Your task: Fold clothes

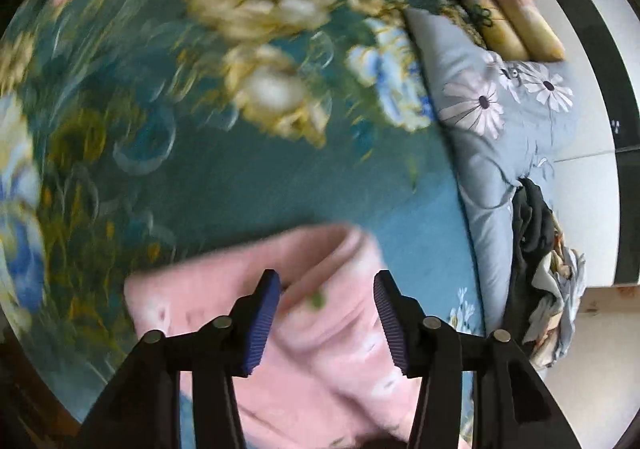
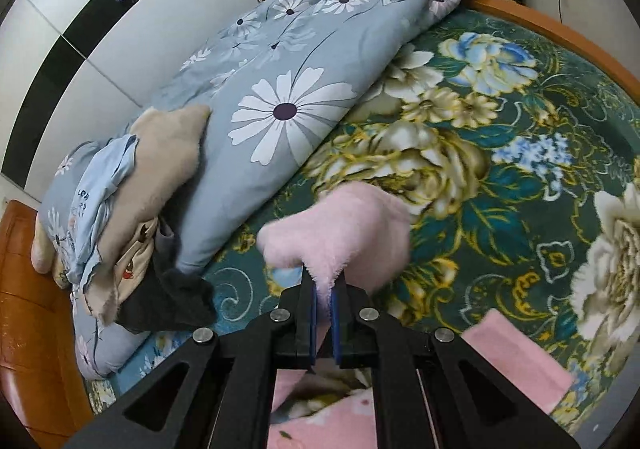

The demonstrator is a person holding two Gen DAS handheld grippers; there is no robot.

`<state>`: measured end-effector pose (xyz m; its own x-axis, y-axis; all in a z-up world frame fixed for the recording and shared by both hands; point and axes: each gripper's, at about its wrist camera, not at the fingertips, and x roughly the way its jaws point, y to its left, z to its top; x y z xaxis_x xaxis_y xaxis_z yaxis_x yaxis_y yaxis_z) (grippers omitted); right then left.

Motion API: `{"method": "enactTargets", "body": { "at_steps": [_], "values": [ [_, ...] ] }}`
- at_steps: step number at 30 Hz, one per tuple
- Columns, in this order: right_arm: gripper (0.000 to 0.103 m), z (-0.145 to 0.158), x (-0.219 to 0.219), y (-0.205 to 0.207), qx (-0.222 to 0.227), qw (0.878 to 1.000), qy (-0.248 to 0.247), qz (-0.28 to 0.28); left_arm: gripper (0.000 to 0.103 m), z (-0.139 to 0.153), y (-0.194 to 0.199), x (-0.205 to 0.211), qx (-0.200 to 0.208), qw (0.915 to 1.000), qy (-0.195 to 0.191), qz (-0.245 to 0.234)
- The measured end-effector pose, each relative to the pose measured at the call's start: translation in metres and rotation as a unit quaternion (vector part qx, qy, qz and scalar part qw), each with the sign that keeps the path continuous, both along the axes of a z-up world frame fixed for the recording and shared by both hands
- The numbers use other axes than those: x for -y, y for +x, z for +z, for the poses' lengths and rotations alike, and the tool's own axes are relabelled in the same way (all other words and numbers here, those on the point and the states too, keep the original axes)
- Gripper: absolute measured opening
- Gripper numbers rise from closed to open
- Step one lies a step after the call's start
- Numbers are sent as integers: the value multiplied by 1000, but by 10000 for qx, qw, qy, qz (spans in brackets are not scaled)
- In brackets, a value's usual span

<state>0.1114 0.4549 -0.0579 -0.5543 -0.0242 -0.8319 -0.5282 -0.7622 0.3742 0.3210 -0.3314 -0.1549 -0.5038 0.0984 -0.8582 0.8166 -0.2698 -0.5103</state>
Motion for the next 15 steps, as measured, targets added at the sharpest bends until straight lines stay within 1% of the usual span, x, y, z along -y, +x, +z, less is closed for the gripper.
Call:
{"method": "enactTargets", "body": {
  "at_steps": [2,4,6,7,8,9,10,11,12,14,15],
  "values": [
    [5,3,0,6,-7,10000,2,-9,53,-12,9,-10,-19,9998,208,-28],
    [5,5,3,10,-12,10000,-1,-14,53,-24,9,-21,-258,9982,537,-71],
    [5,8,5,13,-32,10000,-11,-8,51,-28,3,-30,-330,9975,589,-211],
    [5,10,6,15,-42,10000,-17,-5,47,-31,-1,-35,-363,9971,612,-283],
    [5,11,8,16,-52,10000,-22,-1,37,-32,-3,-38,-321,9973,567,-344],
    [5,13,9,17,-61,10000,-27,2,8,-34,-5,-39,-284,9974,542,-379],
    [5,14,10,19,-71,10000,-32,5,4,-34,-5,-39,-292,9974,551,-348],
    [5,17,10,20,-108,9999,-40,8,4,-34,-5,-38,-303,9975,562,-313],
    [5,19,10,21,-152,9999,-49,11,4,-29,-4,-35,-433,9971,559,-268],
    [5,26,7,22,-271,9996,-92,-17,3,-10,-7,-25,-712,9961,472,-201],
    [5,30,4,20,-356,9993,-134,-57,3,3,-17,-18,-839,9956,383,-188]
  ]
}}
